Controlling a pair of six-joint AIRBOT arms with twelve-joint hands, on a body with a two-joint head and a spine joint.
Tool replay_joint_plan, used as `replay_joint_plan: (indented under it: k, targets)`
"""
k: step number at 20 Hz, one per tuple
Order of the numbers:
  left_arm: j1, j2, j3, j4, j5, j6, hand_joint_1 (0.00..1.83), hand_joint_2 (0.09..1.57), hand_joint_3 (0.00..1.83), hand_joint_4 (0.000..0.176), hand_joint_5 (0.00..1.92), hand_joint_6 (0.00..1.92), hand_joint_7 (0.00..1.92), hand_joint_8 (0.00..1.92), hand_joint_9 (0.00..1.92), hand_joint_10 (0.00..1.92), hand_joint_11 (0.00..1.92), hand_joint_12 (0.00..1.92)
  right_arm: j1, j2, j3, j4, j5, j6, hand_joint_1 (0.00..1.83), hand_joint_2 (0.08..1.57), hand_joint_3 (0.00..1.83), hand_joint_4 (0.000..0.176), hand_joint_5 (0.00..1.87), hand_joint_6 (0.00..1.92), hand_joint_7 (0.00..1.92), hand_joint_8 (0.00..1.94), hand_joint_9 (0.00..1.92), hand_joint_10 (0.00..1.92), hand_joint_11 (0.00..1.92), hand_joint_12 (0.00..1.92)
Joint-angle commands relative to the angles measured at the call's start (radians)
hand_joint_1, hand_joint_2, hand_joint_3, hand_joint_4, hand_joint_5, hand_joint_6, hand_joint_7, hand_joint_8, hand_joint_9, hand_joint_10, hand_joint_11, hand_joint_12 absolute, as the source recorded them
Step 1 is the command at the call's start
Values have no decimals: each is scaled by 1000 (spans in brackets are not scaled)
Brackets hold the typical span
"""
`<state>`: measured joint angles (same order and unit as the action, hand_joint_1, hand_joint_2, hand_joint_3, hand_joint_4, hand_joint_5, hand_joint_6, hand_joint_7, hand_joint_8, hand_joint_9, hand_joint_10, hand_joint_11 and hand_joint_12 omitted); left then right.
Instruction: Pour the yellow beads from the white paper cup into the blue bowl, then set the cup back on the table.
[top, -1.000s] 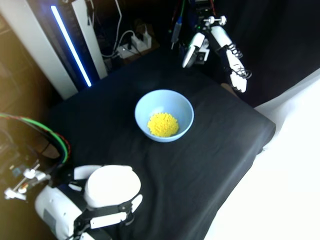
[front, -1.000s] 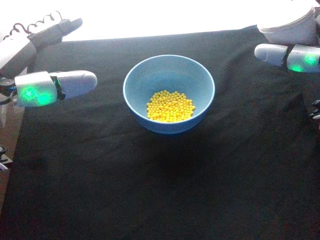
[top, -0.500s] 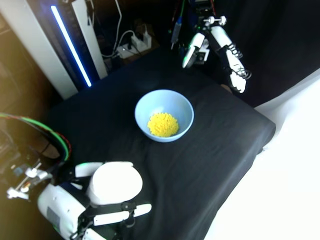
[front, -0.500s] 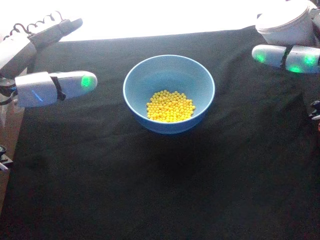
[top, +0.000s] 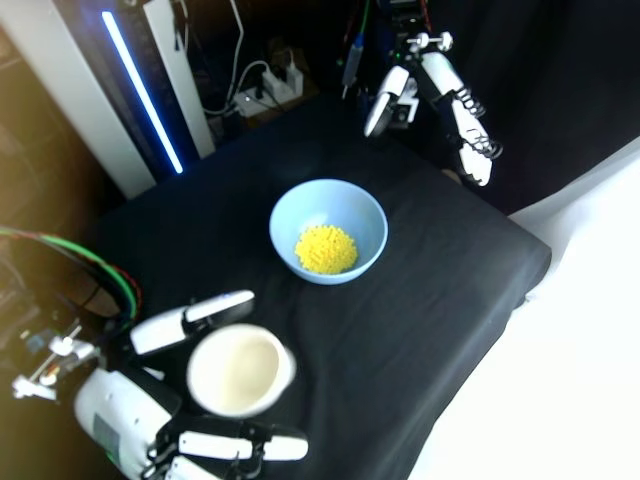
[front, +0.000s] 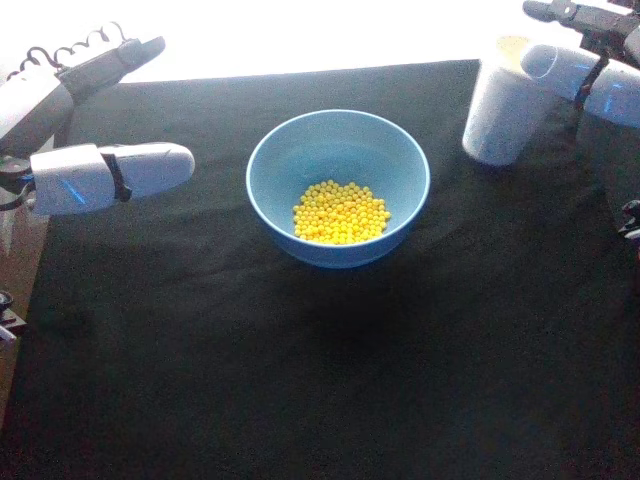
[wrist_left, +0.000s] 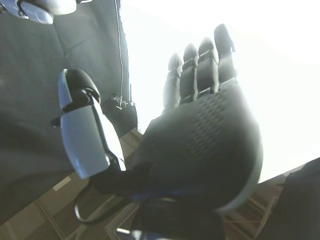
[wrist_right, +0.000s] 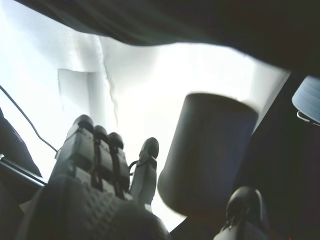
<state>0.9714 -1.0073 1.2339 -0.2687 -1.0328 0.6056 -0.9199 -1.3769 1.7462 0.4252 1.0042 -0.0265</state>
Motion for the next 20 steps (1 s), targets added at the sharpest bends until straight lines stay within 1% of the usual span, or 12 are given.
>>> replay_joint_plan:
  k: [1,2,4,5,6,8,9,11,13,18,19,20]
  targets:
    - [-7,-2,7,-6,-122,-10,553,934,0,0,190,2,194,3,146,4,0,348,5,7,7,11,122,13,582,841,2,41,802,35,157,0,0,0,0,0]
    - [-7,-2,7,-6,-123,-11,546,932,0,0,192,1,202,3,149,3,0,302,5,8,7,11,122,13,636,882,1,39,869,28,139,0,0,0,0,0]
    - [-7,-2,7,-6,-123,-11,554,935,1,0,196,2,200,1,149,2,0,321,5,10,4,12,122,13,645,879,0,9,826,3,126,0,0,0,0,0]
    - [-7,-2,7,-6,-123,-12,556,927,0,0,201,0,205,0,171,6,0,511,5,10,4,12,122,13,637,861,0,8,802,0,125,0,0,0,0,0]
    - [-7,-2,7,-6,-123,-12,541,915,0,0,201,0,200,1,157,5,0,488,5,10,4,11,122,13,618,839,0,15,739,0,155,11,0,0,3,1]
    - [-6,-2,7,-6,-122,-12,561,922,1,0,205,0,190,0,140,1,0,426,5,10,2,2,122,18,606,813,0,113,579,0,143,2,51,15,53,28]
    - [-6,-2,7,-6,-122,-12,562,917,0,0,215,1,199,1,159,4,0,536,5,12,2,-2,122,25,614,768,0,130,508,0,127,0,45,5,50,47]
    - [-5,-2,9,-6,-119,-12,568,921,1,0,199,7,184,0,138,4,0,436,5,26,1,-14,122,31,634,700,0,160,307,0,67,0,1,0,12,45]
    - [-6,-2,12,-6,-118,-14,572,917,0,0,202,3,193,2,153,5,0,493,5,41,-1,-32,122,31,616,704,0,174,224,0,61,0,0,0,4,48]
    - [-20,22,24,-4,-120,-22,552,909,5,0,169,0,219,3,193,5,0,623,6,126,-37,-98,122,29,599,667,0,176,117,0,53,1,0,0,0,0]
    - [-31,36,24,-2,-125,-21,553,910,3,0,171,1,235,6,198,5,0,583,14,164,-55,-129,122,19,618,654,0,176,120,2,58,3,0,0,0,0]
    - [-40,46,24,-2,-134,-21,563,883,0,0,170,0,242,4,164,13,0,332,31,201,-80,-156,122,-8,597,699,6,176,119,1,58,3,0,0,0,0]
